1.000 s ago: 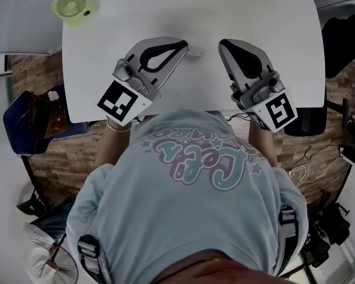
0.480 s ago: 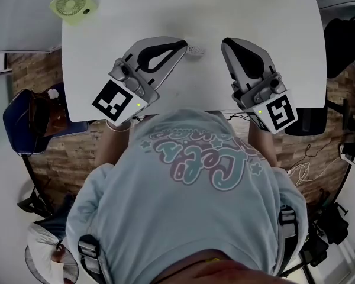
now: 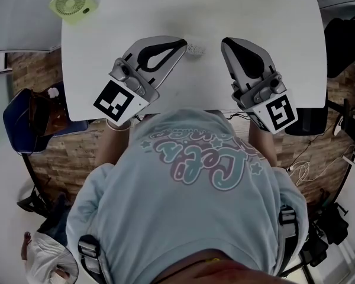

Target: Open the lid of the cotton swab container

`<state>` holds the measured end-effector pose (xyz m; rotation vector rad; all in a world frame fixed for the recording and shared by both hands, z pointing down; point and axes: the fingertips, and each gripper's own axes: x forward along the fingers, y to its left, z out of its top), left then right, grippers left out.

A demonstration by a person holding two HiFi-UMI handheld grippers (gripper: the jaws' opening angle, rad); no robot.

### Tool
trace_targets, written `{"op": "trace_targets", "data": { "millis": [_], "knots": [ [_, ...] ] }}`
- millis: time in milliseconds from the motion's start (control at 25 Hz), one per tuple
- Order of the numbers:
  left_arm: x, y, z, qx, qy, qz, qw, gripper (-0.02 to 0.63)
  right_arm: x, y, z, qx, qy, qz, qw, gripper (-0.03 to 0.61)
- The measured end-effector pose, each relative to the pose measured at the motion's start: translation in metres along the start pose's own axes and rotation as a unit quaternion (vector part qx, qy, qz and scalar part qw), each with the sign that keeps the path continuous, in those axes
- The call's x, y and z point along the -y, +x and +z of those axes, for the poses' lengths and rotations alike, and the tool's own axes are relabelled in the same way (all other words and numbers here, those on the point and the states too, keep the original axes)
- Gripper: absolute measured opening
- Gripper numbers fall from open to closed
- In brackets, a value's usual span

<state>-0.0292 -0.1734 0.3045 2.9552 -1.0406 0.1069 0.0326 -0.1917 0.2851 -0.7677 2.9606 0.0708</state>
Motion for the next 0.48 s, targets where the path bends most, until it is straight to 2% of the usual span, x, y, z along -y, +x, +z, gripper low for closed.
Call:
{"op": "trace_targets", "data": {
  "millis": [480],
  "knots": [
    [-0.0021,-0.0006,-0.0017,-0.004,0.003,-0.004,1.0,0.009,-0.0004,0.0005,-0.0017,-0.007,-0.003,0.002,1.0,0.005]
  ]
}}
